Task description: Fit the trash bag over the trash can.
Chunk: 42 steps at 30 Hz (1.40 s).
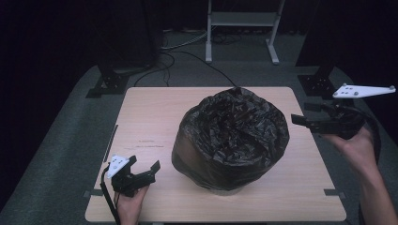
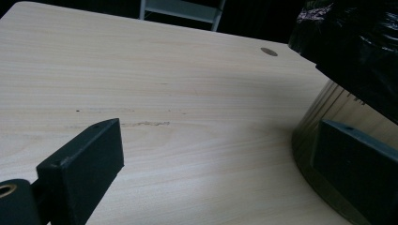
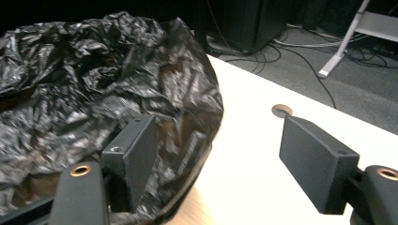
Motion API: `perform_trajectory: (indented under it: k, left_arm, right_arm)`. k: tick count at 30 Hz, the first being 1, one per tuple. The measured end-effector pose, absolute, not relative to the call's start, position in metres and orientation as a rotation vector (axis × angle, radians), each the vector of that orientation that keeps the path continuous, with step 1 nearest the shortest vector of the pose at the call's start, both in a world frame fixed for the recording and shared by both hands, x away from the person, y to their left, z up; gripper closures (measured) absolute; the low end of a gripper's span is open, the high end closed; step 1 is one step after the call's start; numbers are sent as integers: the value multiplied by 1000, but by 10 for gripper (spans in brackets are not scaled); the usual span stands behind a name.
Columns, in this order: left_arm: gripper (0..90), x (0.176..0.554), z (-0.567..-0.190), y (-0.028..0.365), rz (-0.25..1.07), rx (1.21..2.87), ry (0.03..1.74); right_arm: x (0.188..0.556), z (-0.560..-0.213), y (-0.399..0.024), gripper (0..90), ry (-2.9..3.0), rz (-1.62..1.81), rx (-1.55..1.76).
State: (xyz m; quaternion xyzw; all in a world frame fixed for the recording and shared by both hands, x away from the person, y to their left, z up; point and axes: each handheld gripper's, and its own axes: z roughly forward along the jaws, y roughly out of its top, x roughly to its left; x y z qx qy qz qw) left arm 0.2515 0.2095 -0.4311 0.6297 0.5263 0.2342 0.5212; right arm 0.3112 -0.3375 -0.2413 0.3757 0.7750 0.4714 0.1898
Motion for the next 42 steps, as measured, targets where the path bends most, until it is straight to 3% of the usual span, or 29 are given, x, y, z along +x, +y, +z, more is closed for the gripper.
perform_trajectory:
  k: [15,42]
  left_arm:
    - [18,251,-431,207,564,1512,1261]
    - [18,251,-431,206,568,1516,1261]
  right_arm:
    - [303,-275,-364,272,2120,1325,1148]
    - [290,-333,-377,272,2133,1291,1245]
